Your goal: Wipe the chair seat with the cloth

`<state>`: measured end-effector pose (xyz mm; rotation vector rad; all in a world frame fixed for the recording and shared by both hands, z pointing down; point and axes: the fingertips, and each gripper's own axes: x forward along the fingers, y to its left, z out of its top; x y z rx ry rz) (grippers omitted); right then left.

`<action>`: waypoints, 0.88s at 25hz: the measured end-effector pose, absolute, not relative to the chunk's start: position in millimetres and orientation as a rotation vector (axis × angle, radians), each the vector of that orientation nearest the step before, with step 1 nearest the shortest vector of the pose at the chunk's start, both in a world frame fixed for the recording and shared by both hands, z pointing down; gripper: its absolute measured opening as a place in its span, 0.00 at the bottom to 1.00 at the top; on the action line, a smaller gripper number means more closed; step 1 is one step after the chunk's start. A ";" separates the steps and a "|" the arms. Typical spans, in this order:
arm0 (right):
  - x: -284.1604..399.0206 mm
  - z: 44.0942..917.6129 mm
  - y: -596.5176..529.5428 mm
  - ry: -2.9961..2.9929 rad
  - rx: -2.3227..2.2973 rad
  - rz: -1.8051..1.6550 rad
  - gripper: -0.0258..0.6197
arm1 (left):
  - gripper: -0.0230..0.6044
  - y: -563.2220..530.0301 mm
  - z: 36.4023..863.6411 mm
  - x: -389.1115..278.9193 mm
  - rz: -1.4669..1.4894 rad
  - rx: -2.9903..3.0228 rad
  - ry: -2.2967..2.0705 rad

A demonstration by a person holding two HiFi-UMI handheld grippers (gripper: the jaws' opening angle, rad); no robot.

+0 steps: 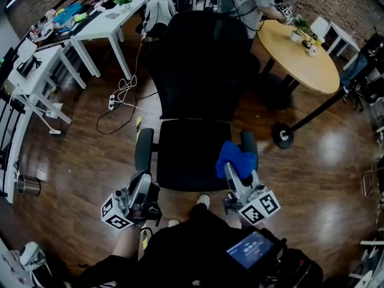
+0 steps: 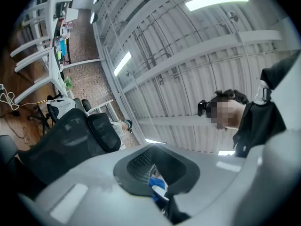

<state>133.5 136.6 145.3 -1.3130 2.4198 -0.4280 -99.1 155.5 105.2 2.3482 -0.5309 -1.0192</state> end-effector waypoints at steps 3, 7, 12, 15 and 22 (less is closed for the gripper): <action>118.1 137.6 166.1 2.379 -1.321 -0.425 0.18 | 0.02 175.9 97.1 -111.1 -1.036 2.372 -0.479; 93.2 130.6 208.4 2.347 -1.312 -0.439 0.18 | 0.02 207.2 91.3 -127.3 -1.045 2.388 -0.425; 83.9 106.5 240.4 2.352 -1.253 -0.406 0.18 | 0.02 229.3 83.9 -125.3 -1.069 2.381 -0.424; 89.6 100.5 253.3 2.326 -1.222 -0.404 0.18 | 0.02 241.1 80.0 -116.9 -1.075 2.378 -0.429; 109.0 100.4 271.2 2.294 -1.169 -0.423 0.17 | 0.02 263.5 67.6 -82.0 -1.069 2.421 -0.406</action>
